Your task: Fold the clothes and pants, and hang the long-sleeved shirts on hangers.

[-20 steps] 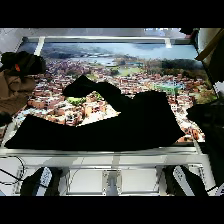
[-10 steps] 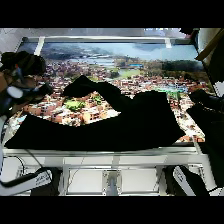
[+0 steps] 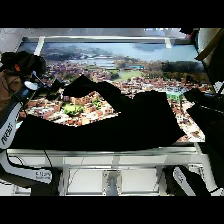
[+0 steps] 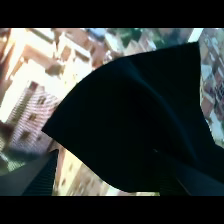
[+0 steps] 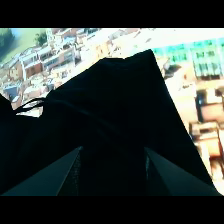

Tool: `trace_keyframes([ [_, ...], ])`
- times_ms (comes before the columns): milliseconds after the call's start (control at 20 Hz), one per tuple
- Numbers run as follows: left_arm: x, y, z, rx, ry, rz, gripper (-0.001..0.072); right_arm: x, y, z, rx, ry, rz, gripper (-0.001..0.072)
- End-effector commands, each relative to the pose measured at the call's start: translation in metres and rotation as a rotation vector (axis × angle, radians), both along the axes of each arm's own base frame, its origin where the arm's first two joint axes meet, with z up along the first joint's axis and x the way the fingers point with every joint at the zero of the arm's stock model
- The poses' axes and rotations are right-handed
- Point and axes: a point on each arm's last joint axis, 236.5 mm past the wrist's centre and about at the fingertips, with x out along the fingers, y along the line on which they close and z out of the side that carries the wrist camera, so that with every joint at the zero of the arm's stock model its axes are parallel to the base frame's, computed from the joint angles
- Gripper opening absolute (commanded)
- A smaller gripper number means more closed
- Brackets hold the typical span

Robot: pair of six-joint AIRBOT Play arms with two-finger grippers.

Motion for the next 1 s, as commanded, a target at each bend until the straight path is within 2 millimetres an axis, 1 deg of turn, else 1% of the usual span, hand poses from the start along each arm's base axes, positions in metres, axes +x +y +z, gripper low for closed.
trace_keyframes([
  [0,0.000,0.008,-0.012,-0.040,0.031,0.031,0.0643,0.001,0.001,0.000,-0.002,-0.002,0.005,0.0429],
  [100,-0.002,0.006,-0.020,-0.045,0.049,0.027,0.0641,0.001,0.001,0.001,-0.002,-0.004,0.004,0.0429],
  [250,-0.003,-0.007,-0.033,-0.047,0.073,0.004,0.0641,0.002,0.000,0.002,-0.003,-0.012,-0.001,0.0430],
  [300,-0.003,-0.009,-0.036,-0.045,0.074,0.001,0.0614,0.002,0.000,0.002,-0.002,-0.012,-0.001,0.0429],
  [400,0.002,-0.011,-0.039,-0.031,0.060,0.007,0.0603,0.003,0.001,0.002,0.000,-0.013,-0.001,0.0429],
  [450,0.005,-0.011,-0.038,-0.023,0.049,0.013,0.0570,0.003,0.001,0.002,0.000,-0.013,-0.001,0.0429],
  [500,0.008,-0.011,-0.038,-0.016,0.038,0.018,0.0483,0.003,0.001,0.002,0.001,-0.013,-0.001,0.0429],
  [550,0.010,-0.011,-0.040,-0.009,0.032,0.023,0.0459,0.003,0.001,0.002,0.001,-0.013,-0.001,0.0429],
  [600,0.011,-0.010,-0.042,-0.006,0.031,0.028,0.0452,0.003,0.001,0.002,0.002,-0.013,-0.001,0.0429],
  [650,0.011,-0.010,-0.044,-0.005,0.033,0.029,0.0329,0.003,0.001,0.003,0.003,-0.014,-0.001,0.0429],
  [700,0.011,-0.010,-0.046,-0.004,0.036,0.028,0.0119,0.003,0.001,0.003,0.004,-0.015,-0.001,0.0429],
  [750,0.011,-0.009,-0.045,-0.002,0.033,0.029,0.0006,0.003,0.001,0.003,0.004,-0.015,-0.001,0.0429],
  [850,0.014,-0.009,-0.040,0.014,0.015,0.007,0.0007,0.004,0.000,0.004,0.006,-0.019,-0.007,0.0428],
  [950,0.019,-0.006,-0.021,0.037,-0.026,-0.014,0.0008,0.004,0.000,0.001,0.008,-0.013,-0.007,0.0428],
])
